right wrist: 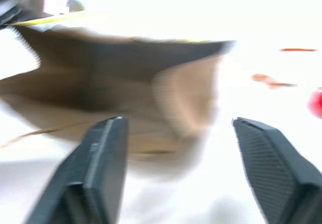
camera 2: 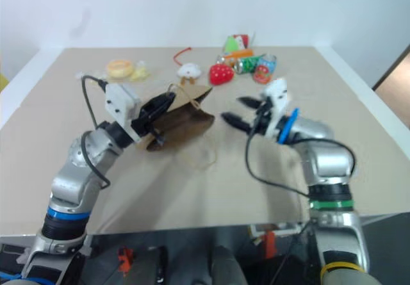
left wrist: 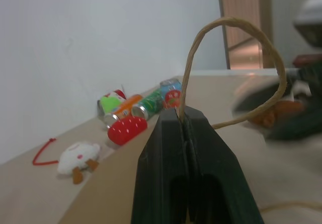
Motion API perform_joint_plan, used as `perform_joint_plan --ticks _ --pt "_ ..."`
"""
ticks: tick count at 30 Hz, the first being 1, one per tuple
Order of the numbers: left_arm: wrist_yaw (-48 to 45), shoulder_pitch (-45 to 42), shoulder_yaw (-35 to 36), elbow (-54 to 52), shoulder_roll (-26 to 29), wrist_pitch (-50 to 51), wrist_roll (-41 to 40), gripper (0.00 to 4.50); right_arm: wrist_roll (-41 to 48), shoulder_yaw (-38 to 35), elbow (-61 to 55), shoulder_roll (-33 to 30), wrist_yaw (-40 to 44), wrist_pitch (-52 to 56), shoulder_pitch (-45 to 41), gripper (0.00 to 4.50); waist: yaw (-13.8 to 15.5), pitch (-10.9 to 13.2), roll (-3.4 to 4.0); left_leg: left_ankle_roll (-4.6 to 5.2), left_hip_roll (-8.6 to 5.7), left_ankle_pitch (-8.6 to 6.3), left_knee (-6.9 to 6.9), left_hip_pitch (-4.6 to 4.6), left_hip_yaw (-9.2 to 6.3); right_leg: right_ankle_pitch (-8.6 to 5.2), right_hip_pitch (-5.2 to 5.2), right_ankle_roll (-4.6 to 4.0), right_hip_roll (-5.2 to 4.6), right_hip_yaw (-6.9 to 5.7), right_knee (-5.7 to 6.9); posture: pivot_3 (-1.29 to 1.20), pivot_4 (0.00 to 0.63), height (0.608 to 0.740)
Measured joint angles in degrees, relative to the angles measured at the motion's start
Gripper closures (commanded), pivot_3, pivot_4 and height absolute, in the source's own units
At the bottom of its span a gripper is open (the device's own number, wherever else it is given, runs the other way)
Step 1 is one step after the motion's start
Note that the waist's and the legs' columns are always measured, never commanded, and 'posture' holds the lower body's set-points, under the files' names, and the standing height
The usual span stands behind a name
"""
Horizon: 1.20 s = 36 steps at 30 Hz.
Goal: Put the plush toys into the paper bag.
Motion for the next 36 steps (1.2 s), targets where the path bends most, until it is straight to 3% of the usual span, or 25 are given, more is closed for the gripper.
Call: perform_joint_plan --ticks 1,2,5,14,17,18,19,22,23,25,28,33,36 --pt "0.0 0.0 0.0 0.0 0.0 0.0 0.0 4.5 -0.1 -0.2 0.3 -0.2 -0.1 -0.1 -0.1 0.03 0.0 0.0 0.0 0.0 0.0 0.0 0.0 0.0 0.0 0.0 0.0 0.0 0.0 0.0 -0.01 0.0 0.15 0.74" --pt "-0.5 0.1 -0.5 -0.7 0.1 0.0 0.0 4.5 -5.7 -1.5 7.9 -4.4 -5.4 -4.1 -1.4 0.03 0.0 0.0 0.0 0.0 0.0 0.0 0.0 0.01 0.01 0.0 -0.01 -0.01 0.0 0.02 -0.03 0.0 0.15 0.74" --pt "-0.8 0.2 -0.8 -1.3 0.0 0.0 -0.1 4.5 -10.6 -1.4 13.8 -6.3 -10.2 -6.4 -1.5 0.03 -0.1 0.0 0.0 0.02 -0.01 -0.01 -0.06 0.02 0.08 -0.01 -0.05 -0.01 0.02 0.13 -0.03 0.0 0.15 0.74" --pt "0.5 0.2 -0.7 -2.5 -1.2 1.3 -0.7 4.5 -19.9 2.6 25.4 -7.6 -16.5 -9.9 -1.4 0.03 -0.1 0.0 0.0 0.02 -0.06 -0.01 -0.04 0.02 0.11 0.0 -0.05 0.03 0.01 0.22 -0.03 0.0 0.15 0.74" --pt "1.0 0.2 -0.7 -2.6 -1.2 1.5 -0.7 4.5 -22.1 3.4 28.2 -7.9 -17.7 -9.8 -1.4 0.88 -0.1 0.0 0.01 0.02 -0.06 -0.01 -0.04 0.03 0.13 0.01 -0.05 0.04 0.01 0.24 -0.03 0.0 0.15 0.74" --pt "1.1 0.2 -0.7 -2.7 -1.2 1.6 -0.7 4.5 -22.5 3.5 28.5 -7.9 -18.0 -9.8 -1.4 1.52 -0.1 0.0 0.0 0.02 -0.06 -0.01 -0.04 0.03 0.13 0.01 -0.05 0.04 0.01 0.24 -0.03 0.0 0.15 0.74" --pt "1.2 0.2 -0.7 -2.8 -1.2 1.7 -0.7 4.5 -23.0 3.5 28.6 -7.9 -18.2 -9.8 -1.5 1.84 -0.1 0.0 0.01 0.02 -0.06 -0.01 -0.04 0.03 0.13 0.01 -0.05 0.04 0.02 0.24 -0.03 0.0 0.15 0.74" --pt "1.3 0.2 -0.7 -3.4 -1.1 1.7 -0.7 4.5 -23.6 3.5 28.9 -7.9 -18.9 -9.5 -2.2 3.38 -0.1 0.0 0.0 0.02 -0.06 0.0 -0.04 0.03 0.13 0.01 -0.04 0.05 0.02 0.23 -0.03 0.0 0.15 0.74" --pt "1.3 0.2 -0.7 -3.4 -1.1 1.7 -0.7 4.5 -23.6 3.5 28.9 -7.9 -18.9 -9.5 -2.2 3.38 -0.1 0.0 0.0 0.02 -0.06 0.0 -0.04 0.03 0.13 0.01 -0.04 0.05 0.02 0.24 -0.03 0.0 0.15 0.74" --pt "1.3 0.2 -0.7 -3.4 -1.1 1.8 -0.7 4.5 -23.9 3.5 29.0 -7.9 -18.9 -9.4 -2.4 3.9 -0.1 0.0 0.0 0.02 -0.06 0.0 -0.03 0.03 0.13 0.02 -0.03 0.06 0.02 0.25 -0.03 0.0 0.15 0.74" --pt "1.3 0.2 -0.7 -3.4 -1.1 1.8 -0.7 4.5 -24.8 4.5 29.0 -8.1 -18.9 -10.0 -2.5 4.02 -0.1 0.0 0.0 0.02 -0.06 0.0 -0.03 0.04 0.13 0.02 -0.03 0.06 0.02 0.24 -0.03 0.0 0.15 0.74" --pt "1.9 -0.1 -0.1 -3.4 -1.2 1.9 -0.7 4.5 -17.7 4.5 19.0 -8.5 -6.3 -9.8 -2.5 4.02 -0.4 0.0 0.08 0.02 -0.02 -0.01 -0.05 0.05 0.12 0.08 -0.05 0.17 0.08 0.26 -0.03 0.0 0.15 0.74" --pt "2.2 -0.2 -0.1 -3.4 -1.2 1.8 -0.4 4.5 -12.6 5.3 8.0 -11.2 2.8 -3.6 -4.6 4.02 -0.1 0.1 0.1 0.02 -0.02 -0.01 -0.05 0.02 0.08 0.03 -0.05 0.1 0.09 0.24 -0.03 0.0 0.15 0.74"
